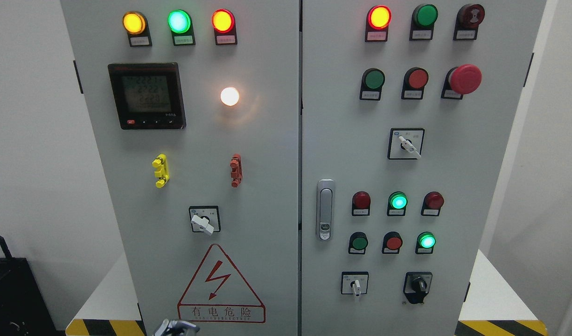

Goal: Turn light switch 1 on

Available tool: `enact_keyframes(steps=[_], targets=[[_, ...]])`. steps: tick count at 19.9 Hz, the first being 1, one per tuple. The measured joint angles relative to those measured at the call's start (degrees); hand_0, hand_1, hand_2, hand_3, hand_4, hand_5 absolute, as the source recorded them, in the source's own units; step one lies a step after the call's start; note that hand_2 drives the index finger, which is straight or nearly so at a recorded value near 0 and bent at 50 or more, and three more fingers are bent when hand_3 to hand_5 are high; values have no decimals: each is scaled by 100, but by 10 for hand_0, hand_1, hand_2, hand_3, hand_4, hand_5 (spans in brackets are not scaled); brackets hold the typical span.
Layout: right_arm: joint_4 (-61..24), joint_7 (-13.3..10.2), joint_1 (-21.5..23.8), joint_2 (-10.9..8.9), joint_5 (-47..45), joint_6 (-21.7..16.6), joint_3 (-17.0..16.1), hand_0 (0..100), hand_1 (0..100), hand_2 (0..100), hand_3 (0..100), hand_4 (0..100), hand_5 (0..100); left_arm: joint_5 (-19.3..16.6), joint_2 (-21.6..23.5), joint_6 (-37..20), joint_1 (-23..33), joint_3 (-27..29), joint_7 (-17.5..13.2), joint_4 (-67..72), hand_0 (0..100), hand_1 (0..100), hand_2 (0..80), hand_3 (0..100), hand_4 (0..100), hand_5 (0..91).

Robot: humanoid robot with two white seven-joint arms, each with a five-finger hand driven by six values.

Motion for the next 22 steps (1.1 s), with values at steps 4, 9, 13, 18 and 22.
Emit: enact_keyframes(steps=[4,9,13,18,22], targets=[[0,-4,0,0,0,3,0,303,0,0,0,0,0,366,216,-898,606,109,-153,877,170,174,252,586,652,326],[0,-5,0,0,-1,3,0,304,0,0,0,0,0,788,389,-1616,938,225,-271,2424,166,173,240,543,577,246],[1,-5,0,0,-1,3,0,304,0,0,0,0,0,961,456,-1793,1003,315,-485,3718,174,173,227,486,510,152],[1,-5,0,0,-1,3,0,304,0,0,0,0,0,1047,418,-1829,751,424,-791,5577,187,144,149,332,361,0],[0,-6,0,0,-1,3,0,304,0,0,0,0,0,1039,399,-1859,428,466,-850,7062,197,111,87,209,249,0]])
